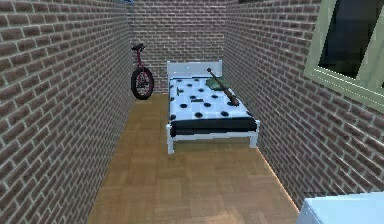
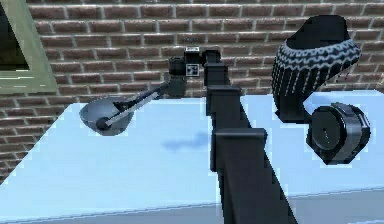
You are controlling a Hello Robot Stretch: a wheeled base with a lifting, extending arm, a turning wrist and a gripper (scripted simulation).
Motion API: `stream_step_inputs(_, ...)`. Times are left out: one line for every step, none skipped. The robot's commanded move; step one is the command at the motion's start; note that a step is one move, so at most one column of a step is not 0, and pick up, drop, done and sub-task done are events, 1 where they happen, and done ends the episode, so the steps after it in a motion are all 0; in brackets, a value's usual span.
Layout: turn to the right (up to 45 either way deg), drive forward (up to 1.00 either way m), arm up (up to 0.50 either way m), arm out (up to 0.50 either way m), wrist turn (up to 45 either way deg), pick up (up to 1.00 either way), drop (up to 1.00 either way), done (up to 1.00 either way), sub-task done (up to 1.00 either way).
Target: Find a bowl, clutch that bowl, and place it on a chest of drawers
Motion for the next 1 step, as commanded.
stream_step_inputs(0.0, 0.0, 0.0, 0.0, 0.0, 0.0, 0.0, 1.0, 0.0)
